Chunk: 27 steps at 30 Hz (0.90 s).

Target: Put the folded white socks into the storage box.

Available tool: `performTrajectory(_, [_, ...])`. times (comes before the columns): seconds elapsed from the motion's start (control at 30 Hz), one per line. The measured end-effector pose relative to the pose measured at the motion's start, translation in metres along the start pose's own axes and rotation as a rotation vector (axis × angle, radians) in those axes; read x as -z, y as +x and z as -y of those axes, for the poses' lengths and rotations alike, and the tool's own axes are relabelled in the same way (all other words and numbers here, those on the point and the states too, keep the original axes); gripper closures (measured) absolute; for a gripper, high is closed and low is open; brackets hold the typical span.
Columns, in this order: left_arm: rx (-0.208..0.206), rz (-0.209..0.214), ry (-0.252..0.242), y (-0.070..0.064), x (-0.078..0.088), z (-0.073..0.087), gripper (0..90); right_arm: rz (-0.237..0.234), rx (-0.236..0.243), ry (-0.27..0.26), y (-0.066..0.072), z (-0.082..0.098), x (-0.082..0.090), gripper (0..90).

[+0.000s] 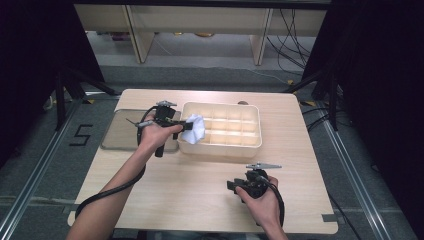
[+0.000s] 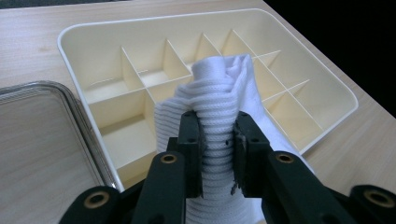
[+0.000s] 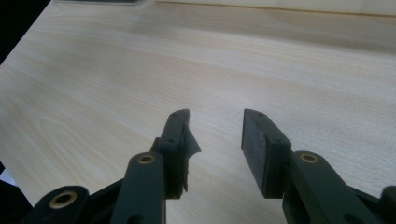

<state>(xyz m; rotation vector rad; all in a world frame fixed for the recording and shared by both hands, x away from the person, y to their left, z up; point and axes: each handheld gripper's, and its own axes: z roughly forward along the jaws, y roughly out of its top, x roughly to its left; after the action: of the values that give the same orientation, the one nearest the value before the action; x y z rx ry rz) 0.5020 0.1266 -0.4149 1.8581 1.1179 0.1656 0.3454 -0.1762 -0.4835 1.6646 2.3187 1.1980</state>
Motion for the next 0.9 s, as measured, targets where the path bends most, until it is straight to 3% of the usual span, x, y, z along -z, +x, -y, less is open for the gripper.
performTrajectory(0.1, [0.008, -0.004, -0.001, 0.001, -0.001, 0.000, 75.0, -0.021, -0.001, -0.001, 0.001, 0.000, 0.000, 62.2])
performTrajectory(0.13, [-0.005, -0.005, 0.015, 0.004, -0.001, -0.001, 75.0, 0.001, -0.012, 0.012, 0.002, 0.000, 0.000, 62.2])
performTrajectory(0.33, [0.001, -0.047, 0.024, 0.010, -0.008, 0.000, 75.0, -0.001, -0.013, 0.018, 0.002, 0.000, -0.001, 62.1])
performTrajectory(0.5, [-0.048, -0.101, 0.048, 0.014, -0.012, 0.001, 74.9, -0.002, -0.008, 0.016, 0.002, 0.000, -0.001, 62.1])
performTrajectory(0.9, [-0.144, -0.172, 0.076, 0.012, -0.017, 0.005, 74.6, 0.000, -0.008, 0.014, 0.002, 0.001, -0.001, 62.1])
